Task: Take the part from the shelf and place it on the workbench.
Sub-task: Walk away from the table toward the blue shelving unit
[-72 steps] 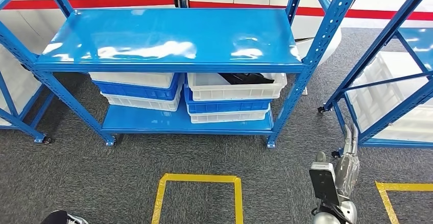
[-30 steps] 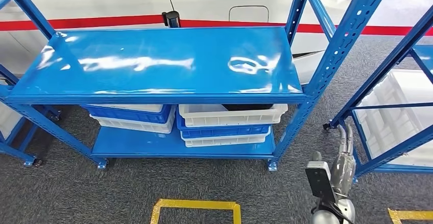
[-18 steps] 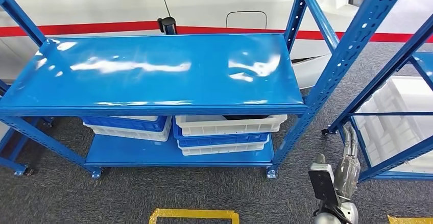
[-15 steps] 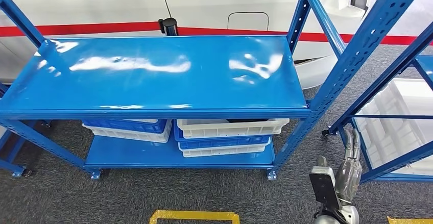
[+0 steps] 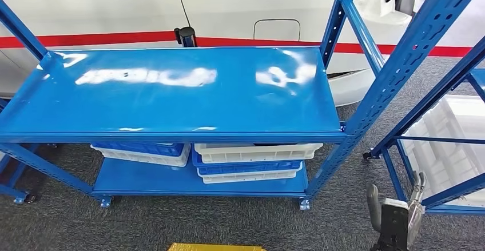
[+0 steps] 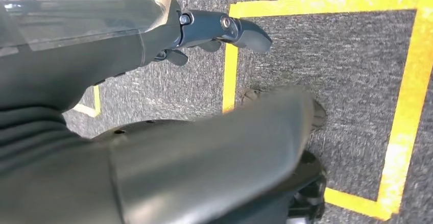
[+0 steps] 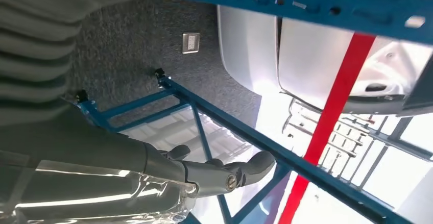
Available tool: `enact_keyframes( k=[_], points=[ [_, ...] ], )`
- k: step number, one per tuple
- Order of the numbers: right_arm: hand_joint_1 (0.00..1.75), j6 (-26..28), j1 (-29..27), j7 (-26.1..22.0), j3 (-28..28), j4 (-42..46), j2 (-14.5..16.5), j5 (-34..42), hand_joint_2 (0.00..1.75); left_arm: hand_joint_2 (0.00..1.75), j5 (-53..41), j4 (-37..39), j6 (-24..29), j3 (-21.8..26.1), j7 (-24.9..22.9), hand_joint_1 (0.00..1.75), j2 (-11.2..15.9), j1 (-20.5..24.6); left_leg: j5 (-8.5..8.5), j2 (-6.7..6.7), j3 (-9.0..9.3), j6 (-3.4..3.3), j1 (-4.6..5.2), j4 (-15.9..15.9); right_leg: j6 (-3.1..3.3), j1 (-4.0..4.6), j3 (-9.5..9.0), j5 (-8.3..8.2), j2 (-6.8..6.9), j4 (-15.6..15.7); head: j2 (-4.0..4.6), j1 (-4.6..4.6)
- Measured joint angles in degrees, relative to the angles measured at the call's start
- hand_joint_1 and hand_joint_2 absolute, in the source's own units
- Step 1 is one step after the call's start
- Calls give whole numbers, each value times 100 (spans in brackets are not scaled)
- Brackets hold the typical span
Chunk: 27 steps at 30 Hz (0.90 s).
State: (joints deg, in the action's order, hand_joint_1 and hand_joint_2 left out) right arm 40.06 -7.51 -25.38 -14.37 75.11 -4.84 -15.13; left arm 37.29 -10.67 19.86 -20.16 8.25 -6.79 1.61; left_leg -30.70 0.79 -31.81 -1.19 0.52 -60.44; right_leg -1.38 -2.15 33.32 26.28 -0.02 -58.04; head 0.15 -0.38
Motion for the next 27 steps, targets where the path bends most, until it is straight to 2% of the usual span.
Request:
enact_keyframes(
  k=[3,4,5,6,8,9,10,11,13,15,17,21,23,27],
  points=[
    [0,-49,13,36,36,-213,-6,356,175,175,-2,0,22,-69,-86,0,26,-11,-481,-28,-537,124,-84,-1073,78,0,-34,37,14,1,0,-17],
    [0,-80,20,68,38,-326,-10,473,175,175,3,1,36,-93,-124,0,36,-21,-521,-32,-678,164,-121,-1303,91,-3,-43,47,16,0,0,-17],
    [0,-115,28,123,40,-436,-14,550,175,175,9,1,55,-113,-158,0,43,-33,-446,-39,-720,204,-160,-1323,98,-10,-54,54,13,-1,0,-17],
    [0,-151,43,208,41,-548,-15,596,175,175,15,2,83,-126,-187,0,52,-41,-268,-49,-648,242,-200,-1114,104,-22,-68,60,8,-2,0,-17],
    [0,-291,154,434,50,-889,-21,711,175,175,36,2,132,-140,-258,0,65,-45,174,-75,-289,338,-280,-304,89,-19,-95,83,-9,-10,0,-26],
    [0,-389,249,553,66,-1155,-27,805,175,175,47,2,145,-143,-297,0,68,-42,311,-71,-130,389,-304,40,64,4,-97,100,-20,-18,0,-30],
    [0,-484,340,643,90,-1448,-34,900,175,175,57,2,145,-144,-332,0,68,-40,369,-62,-34,403,-309,252,32,34,-96,115,-28,-23,0,-22],
    [0,-555,414,708,118,-1721,-39,978,175,175,63,2,144,-145,-357,0,69,-42,369,-48,-4,400,-294,331,-1,62,-93,123,-32,-28,0,-11],
    [0,-652,541,764,150,-2192,-38,1038,175,175,67,2,181,-146,-415,0,79,-55,369,-30,-17,328,-231,330,-55,48,-92,118,-32,-18,0,16],
    [0,-802,811,842,155,-2935,-29,1066,175,175,67,2,275,-148,-514,0,96,-63,375,-29,-22,293,-187,328,-91,16,-93,100,-35,3,0,15],
    [0,-1081,1057,1112,155,-3857,-6,1106,175,175,72,2,372,-156,-654,0,121,-62,375,-23,-18,256,-174,327,-127,2,-115,98,-29,34,0,16],
    [0,-1859,1114,2239,139,-5131,176,1063,0,175,242,2,646,-182,-963,0,171,-89,367,14,-18,224,-163,326,-157,-11,-155,104,2,62,0,18],
    [0,-2148,1072,2625,74,-5503,302,936,0,175,321,2,729,-178,-1036,0,178,-98,361,13,-20,215,-156,326,-159,-17,-153,104,1,64,0,16],
    [0,-2630,1011,3059,-134,-5988,533,684,0,175,421,2,722,-175,-1127,0,181,-104,352,11,-16,204,-152,326,-169,-21,-152,111,0,66,0,17]
  ],
)
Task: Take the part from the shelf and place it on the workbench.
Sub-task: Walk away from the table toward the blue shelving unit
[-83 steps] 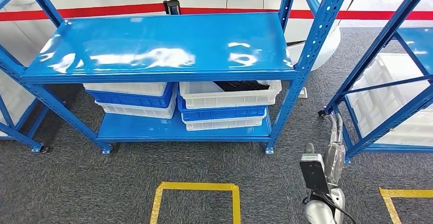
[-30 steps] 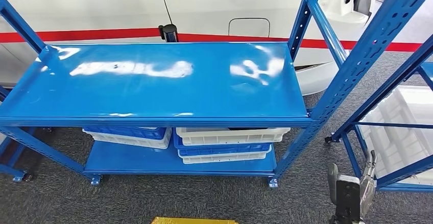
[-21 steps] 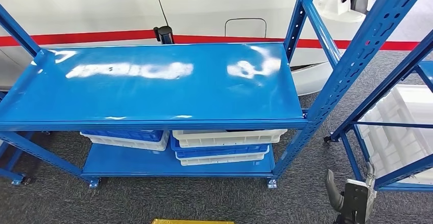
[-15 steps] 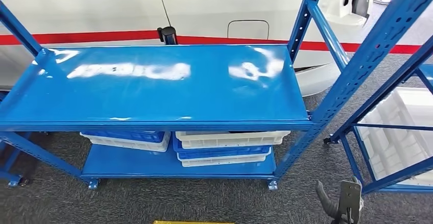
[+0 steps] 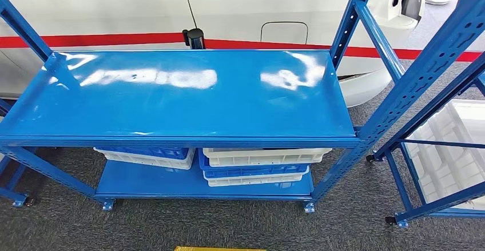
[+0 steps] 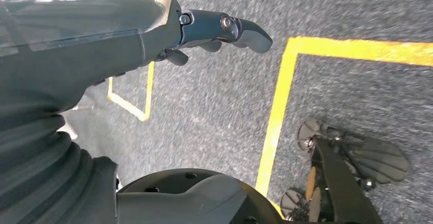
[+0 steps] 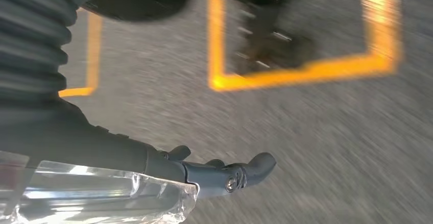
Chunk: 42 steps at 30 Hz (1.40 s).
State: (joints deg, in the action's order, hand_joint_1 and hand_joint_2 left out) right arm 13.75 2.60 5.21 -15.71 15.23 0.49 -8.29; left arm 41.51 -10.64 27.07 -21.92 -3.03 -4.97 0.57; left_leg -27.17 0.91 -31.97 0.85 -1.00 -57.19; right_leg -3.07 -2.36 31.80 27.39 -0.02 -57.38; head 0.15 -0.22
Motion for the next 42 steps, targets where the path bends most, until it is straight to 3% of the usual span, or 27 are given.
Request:
enact_keyframes(
  k=[9,13,19,30,34,42],
  points=[
    [0,-758,-25,242,-524,-321,171,-482,0,175,77,0,-67,2,35,0,5,-75,-2,-1,9,-4,2,0,-8,-2,-6,3,0,0,0,1],
    [0,-688,-24,242,-671,-356,186,-547,175,175,115,0,-62,2,148,0,-2,-112,-1,-1,9,-5,2,0,-8,-3,-7,3,0,0,0,0],
    [0,-670,-40,238,-718,-391,189,-511,175,175,103,-5,-39,12,409,0,-44,-170,-1,-1,10,-5,2,0,-8,-3,-7,3,-1,1,0,0],
    [0,-878,-339,12,-86,-211,157,-50,175,175,-1261,-314,-959,614,514,0,60,-426,-2,-3,15,-5,2,0,-8,-3,-7,4,-1,1,0,0],
    [0,-980,-482,-93,229,-56,128,135,0,0,-1871,-467,-1328,916,472,0,145,-525,-2,-2,16,-5,2,0,-8,-3,-9,4,-1,1,0,1],
    [0,-1150,-789,-283,826,259,33,461,0,0,-2963,-763,-1981,1482,403,0,308,-693,-3,-3,16,-5,3,0,-8,-3,-11,4,-3,1,0,2]
  ],
)
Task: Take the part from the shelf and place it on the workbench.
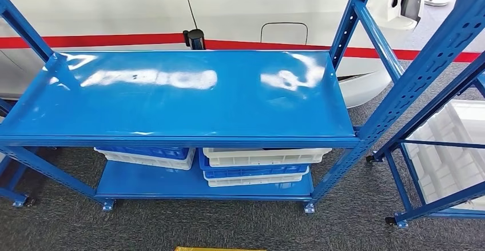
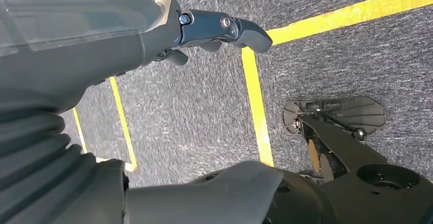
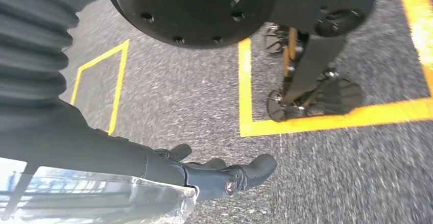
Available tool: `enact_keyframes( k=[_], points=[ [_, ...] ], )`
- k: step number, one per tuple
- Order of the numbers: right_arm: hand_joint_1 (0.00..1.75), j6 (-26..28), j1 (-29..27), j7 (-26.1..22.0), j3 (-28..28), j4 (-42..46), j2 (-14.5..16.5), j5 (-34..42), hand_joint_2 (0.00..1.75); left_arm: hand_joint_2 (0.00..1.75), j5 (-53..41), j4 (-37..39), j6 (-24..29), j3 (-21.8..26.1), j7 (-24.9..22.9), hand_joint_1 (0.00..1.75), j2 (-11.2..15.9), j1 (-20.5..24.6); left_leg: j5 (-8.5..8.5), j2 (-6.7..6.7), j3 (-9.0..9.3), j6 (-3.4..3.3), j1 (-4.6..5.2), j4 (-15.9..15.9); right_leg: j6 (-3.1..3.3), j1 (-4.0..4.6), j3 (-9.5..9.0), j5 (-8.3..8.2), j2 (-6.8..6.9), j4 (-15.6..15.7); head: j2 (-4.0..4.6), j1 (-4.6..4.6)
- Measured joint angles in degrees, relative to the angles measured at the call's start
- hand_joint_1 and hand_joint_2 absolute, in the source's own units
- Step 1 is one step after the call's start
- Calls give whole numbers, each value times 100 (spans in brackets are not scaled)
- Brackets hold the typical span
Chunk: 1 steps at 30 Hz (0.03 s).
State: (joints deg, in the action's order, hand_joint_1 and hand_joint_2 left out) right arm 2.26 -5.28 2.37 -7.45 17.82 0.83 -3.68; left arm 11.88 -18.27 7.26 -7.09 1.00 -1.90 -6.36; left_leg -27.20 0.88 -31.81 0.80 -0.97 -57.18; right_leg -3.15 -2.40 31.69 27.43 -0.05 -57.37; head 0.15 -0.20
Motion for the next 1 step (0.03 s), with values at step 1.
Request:
enact_keyframes(
  k=[1],
  points=[
    [0,-9,-13,-13,36,18,-7,21,0,0,-68,-18,-40,29,-5,0,10,-9,0,0,0,0,0,0,0,0,0,0,0,0,0,0]
  ],
)
